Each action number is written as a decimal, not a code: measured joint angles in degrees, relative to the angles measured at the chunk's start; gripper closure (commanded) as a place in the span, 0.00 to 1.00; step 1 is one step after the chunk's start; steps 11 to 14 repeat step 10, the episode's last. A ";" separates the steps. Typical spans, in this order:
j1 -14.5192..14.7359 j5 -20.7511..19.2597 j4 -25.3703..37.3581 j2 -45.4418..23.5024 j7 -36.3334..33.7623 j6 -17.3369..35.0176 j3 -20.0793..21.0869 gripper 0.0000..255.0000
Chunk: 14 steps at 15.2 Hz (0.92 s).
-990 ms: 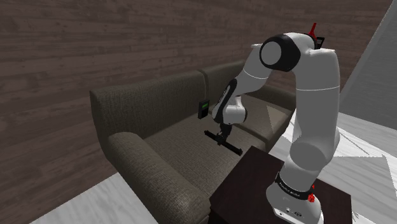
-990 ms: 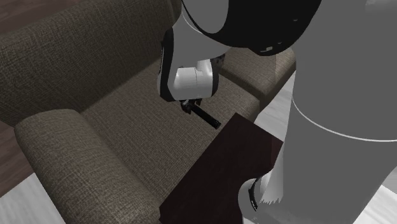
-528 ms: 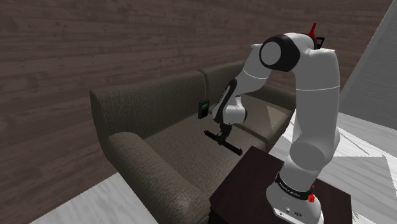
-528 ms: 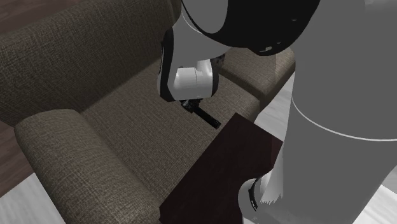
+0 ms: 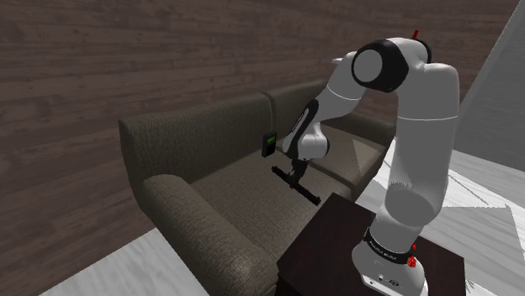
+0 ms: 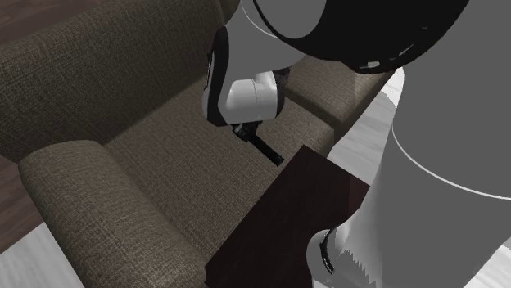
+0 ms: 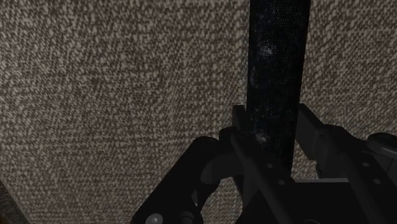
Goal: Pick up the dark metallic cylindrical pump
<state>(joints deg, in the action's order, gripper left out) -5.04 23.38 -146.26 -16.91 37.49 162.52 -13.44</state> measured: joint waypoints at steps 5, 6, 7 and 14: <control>2.45 -5.05 -0.96 4.82 -4.02 -3.62 -3.45 1.00; 2.89 -6.22 -1.01 5.83 -4.98 -4.49 -4.09 1.00; 3.19 -7.25 -1.17 6.78 -5.74 -5.20 -4.61 1.00; 3.70 -9.76 -1.48 9.10 -7.49 -7.00 -5.76 1.00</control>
